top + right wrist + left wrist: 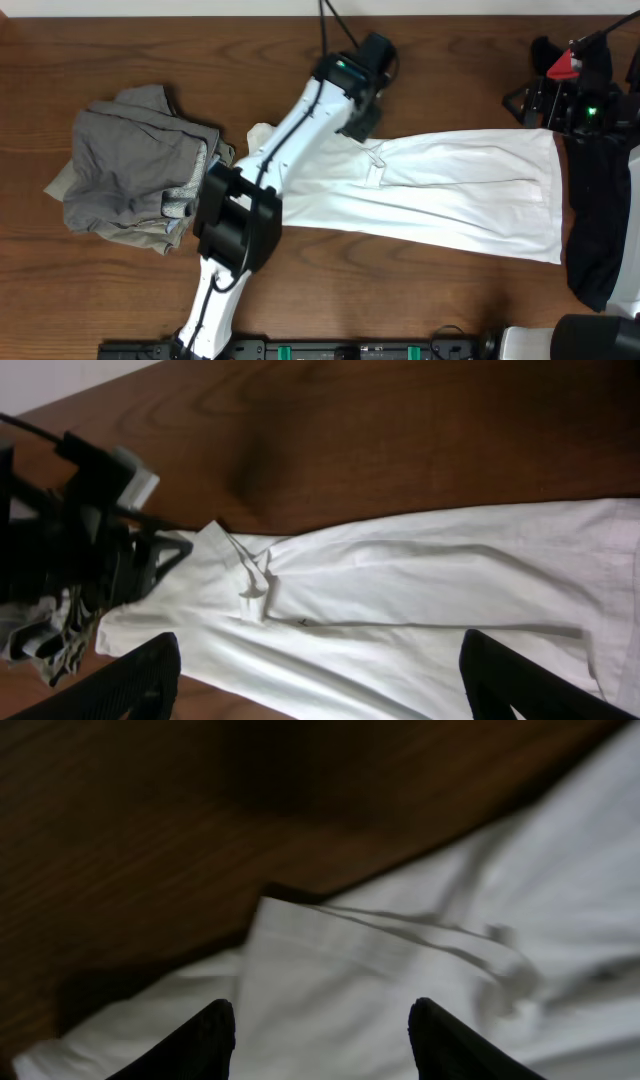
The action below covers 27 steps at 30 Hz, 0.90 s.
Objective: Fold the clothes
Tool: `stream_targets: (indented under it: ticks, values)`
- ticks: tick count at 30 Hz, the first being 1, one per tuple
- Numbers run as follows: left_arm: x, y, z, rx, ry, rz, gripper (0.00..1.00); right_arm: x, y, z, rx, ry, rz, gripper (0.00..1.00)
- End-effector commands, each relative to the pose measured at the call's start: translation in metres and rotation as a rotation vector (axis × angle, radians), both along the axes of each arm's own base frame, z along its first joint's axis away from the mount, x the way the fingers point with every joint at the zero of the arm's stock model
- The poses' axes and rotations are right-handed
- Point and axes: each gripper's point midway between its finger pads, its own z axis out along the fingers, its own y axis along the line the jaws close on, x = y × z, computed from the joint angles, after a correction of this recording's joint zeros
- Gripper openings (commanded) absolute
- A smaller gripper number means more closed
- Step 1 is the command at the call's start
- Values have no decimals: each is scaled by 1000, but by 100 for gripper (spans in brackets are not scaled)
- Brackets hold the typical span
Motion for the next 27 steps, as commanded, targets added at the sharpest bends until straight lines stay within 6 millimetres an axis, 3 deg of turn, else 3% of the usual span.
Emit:
stream_targets:
  ticks: [1,6,14,18,19,22,24,27]
  values:
    - [7,17,-47,27,86,-42,59,-1,0,13,-17,-42,9,88]
    - [16,25,-80,35,120,-65,62,-1,0,13,-18,-41,9,87]
    - [13,15,-83,-13,137,-91,63,-1,-1,13,-18,-42,9,88]
    - [10,13,-85,-23,152,-96,44,-1,-1,13,-18,-42,9,88]
    - [10,13,-85,-23,152,-96,32,-1,-1,13,-18,-42,9,88]
    - [9,13,-83,-22,154,-96,12,-1,-1,13,-19,-43,9,87]
    - [9,13,-78,-21,155,-96,6,-1,-1,13,-18,-42,9,88]
    - [11,12,-64,-27,141,-96,6,-1,-1,13,-18,-42,9,87]
